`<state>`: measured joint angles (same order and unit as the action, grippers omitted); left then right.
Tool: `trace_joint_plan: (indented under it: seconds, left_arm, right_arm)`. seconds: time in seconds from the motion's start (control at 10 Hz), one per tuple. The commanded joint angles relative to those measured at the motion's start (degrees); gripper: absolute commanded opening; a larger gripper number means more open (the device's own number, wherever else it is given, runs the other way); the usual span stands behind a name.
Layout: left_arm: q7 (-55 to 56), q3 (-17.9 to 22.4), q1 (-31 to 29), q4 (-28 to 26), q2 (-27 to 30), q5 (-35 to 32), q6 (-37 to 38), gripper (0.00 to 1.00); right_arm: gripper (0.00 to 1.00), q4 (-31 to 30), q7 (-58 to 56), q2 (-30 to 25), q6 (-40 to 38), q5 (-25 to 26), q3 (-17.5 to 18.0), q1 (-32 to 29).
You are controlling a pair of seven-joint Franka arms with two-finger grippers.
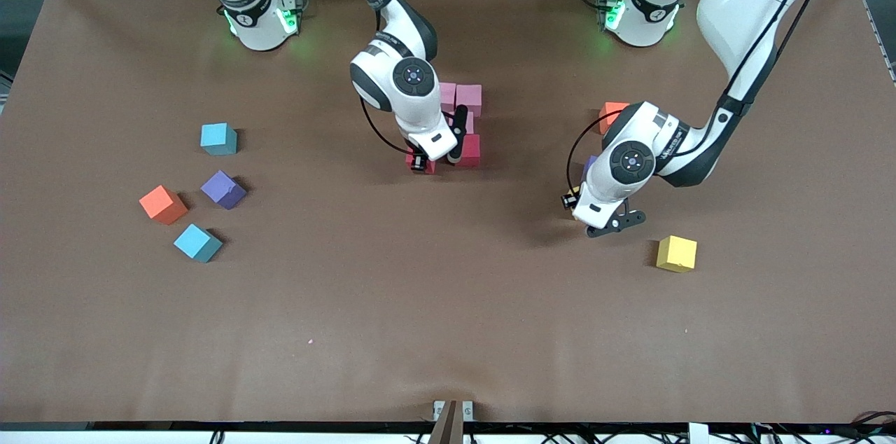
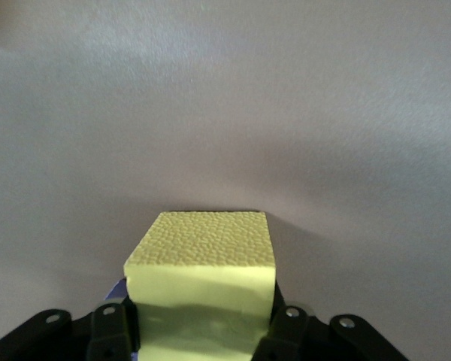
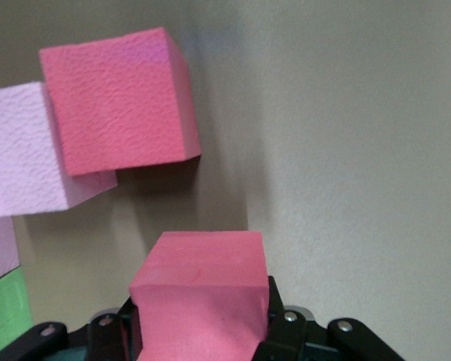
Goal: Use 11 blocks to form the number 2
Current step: 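Place the red cube beside the pink cubes with the right gripper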
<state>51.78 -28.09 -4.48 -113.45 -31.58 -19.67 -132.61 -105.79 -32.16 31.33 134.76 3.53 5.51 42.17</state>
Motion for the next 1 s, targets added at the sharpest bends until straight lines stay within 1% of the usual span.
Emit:
trace_joint_plan:
  seconds: [0.0, 0.9]
  left_arm:
    - [-0.72, -0.12, -0.7, -0.11, 2.66, 0.07, 0.25, 0.54]
    - [-0.37, -0.21, -0.71, -0.02, 4.07, 0.16, 0.43, 0.53]
  right_arm:
    - [0.08, 3.04, 1.13, 2.59, -0.73, 0.16, -0.68, 2.21]
    - [0.09, 3.13, 2.27, 3.91, -0.81, 0.07, -0.76, 4.59]
